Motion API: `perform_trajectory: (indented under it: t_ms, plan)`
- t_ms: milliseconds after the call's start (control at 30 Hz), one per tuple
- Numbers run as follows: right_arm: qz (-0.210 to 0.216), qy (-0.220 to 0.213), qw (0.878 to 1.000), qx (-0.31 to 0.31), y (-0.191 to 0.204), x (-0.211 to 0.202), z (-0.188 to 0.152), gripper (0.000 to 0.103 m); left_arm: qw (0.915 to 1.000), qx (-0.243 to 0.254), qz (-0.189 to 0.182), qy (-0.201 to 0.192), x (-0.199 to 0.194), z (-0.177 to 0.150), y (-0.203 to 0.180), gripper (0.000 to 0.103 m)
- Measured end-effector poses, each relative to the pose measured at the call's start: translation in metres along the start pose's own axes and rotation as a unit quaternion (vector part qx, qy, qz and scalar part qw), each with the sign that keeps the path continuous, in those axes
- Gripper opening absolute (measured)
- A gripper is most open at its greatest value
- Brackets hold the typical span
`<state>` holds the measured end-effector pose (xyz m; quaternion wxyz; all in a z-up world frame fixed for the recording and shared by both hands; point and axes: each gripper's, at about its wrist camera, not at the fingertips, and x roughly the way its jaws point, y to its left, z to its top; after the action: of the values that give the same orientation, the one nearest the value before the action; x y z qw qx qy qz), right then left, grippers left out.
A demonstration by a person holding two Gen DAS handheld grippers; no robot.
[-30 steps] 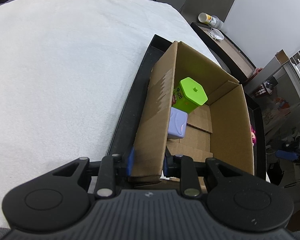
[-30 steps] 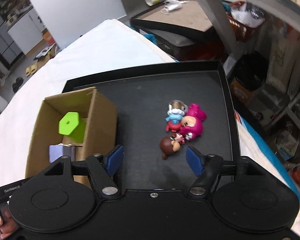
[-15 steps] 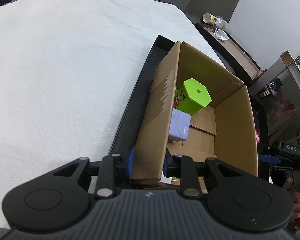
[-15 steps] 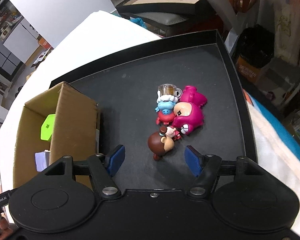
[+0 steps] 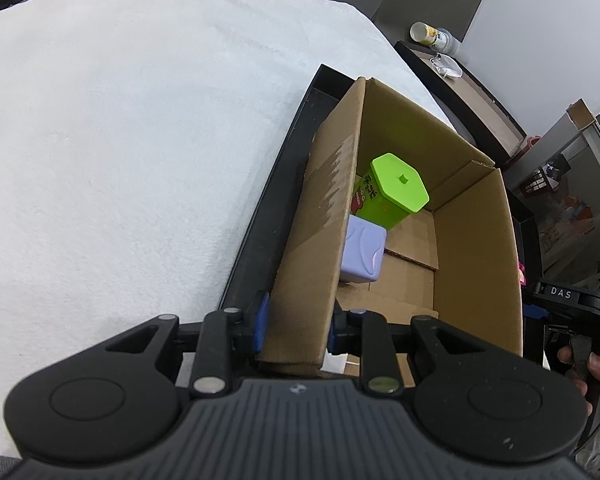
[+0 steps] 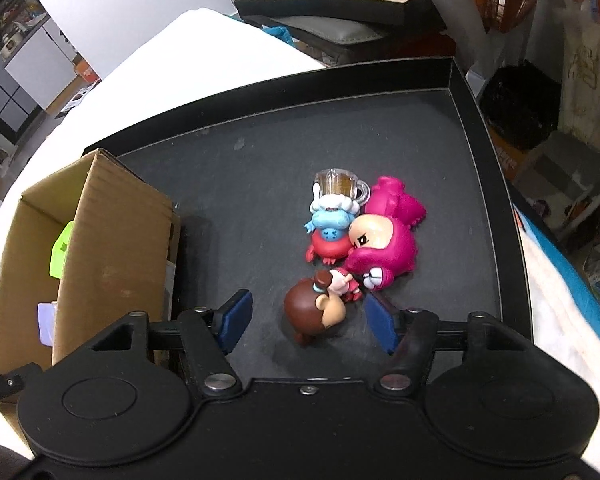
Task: Organize rigid objects
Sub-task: 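Move the right gripper to the brown-haired doll figure and grasp it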
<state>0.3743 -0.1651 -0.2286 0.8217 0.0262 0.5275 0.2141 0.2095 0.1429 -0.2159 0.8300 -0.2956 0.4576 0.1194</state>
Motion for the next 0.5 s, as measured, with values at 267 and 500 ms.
perform_trajectory:
  t_ms: [267,500]
  plan:
    - [-0.005,0.003,1.0,0.007,-0.004,-0.008,-0.007,0.034,1.0,-0.001,0.0,0.002,0.0,0.0,0.001,0.025]
    - [-0.004,-0.001,1.0,0.024,-0.001,-0.027,-0.018,0.034,1.0,-0.002,-0.002,0.002,-0.001,0.0,0.001,0.025]
